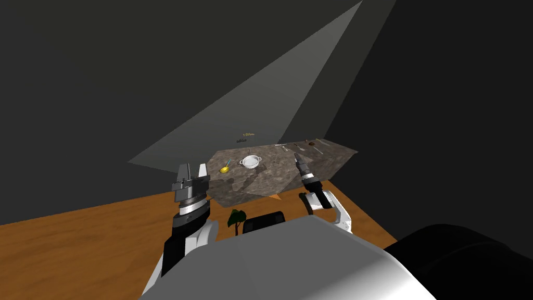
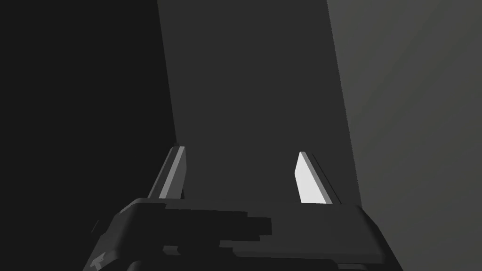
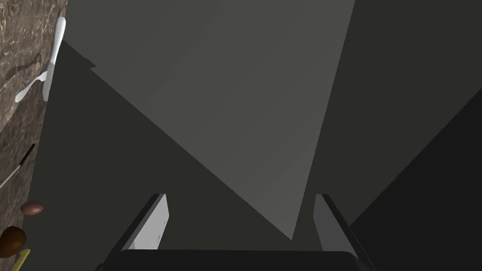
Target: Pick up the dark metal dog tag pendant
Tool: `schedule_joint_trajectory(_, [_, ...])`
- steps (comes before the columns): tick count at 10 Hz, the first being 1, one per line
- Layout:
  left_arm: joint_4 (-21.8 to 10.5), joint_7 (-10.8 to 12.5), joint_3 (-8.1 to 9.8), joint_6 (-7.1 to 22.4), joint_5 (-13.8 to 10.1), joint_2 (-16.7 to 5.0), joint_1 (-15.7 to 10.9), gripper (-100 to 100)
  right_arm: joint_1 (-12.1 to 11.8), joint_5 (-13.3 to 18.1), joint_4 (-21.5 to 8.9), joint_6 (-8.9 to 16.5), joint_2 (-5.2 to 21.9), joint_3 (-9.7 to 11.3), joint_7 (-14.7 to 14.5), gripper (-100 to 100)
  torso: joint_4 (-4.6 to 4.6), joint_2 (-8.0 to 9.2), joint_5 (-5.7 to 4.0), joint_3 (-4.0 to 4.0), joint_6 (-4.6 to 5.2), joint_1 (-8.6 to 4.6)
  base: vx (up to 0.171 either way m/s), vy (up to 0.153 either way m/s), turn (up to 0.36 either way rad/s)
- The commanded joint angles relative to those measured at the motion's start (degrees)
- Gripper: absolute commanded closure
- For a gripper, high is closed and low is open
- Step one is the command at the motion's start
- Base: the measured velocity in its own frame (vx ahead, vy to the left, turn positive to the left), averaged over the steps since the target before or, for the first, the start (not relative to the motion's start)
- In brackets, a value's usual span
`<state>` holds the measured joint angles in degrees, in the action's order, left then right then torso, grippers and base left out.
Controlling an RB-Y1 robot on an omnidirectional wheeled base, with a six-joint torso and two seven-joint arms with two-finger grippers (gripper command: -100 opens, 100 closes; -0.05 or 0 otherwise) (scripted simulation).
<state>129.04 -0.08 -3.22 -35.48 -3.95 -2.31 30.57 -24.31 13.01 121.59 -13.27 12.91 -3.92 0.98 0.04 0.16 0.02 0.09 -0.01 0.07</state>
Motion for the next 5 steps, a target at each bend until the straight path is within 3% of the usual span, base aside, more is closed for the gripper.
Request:
schedule_joint_trajectory(1, [0.0,0.0,0.0,0.0,0.0,0.0,0.0,0,0.7,1.6,-0.9,1.4,0.3,0.1,0.0,-100,0.0,0.0,0.0,0.0,0.0,0.0,-0.033,0.026,0.097])
schedule_joint_trajectory(3, [0.0,0.0,0.0,0.0,0.0,0.0,0.0,0,3.0,5.7,-4.9,4.8,1.8,0.0,0.4,-100,0.0,0.01,0.01,0.0,0.0,0.05,-0.06,0.048,0.241])
schedule_joint_trajectory(4, [0.0,0.0,0.0,0.0,0.0,0.0,0.0,0,3.0,6.9,-5.1,5.7,1.8,0.0,0.4,-100,0.01,0.07,0.02,0.04,-0.01,0.07,-0.047,0.033,0.094])
schedule_joint_trajectory(5, [0.0,0.0,0.0,0.0,0.0,0.0,0.0,0,4.3,8.7,-7.2,7.4,2.5,0.0,0.6,-100,0.02,0.04,0.01,0.03,0.04,0.02,-0.04,0.04,0.171])
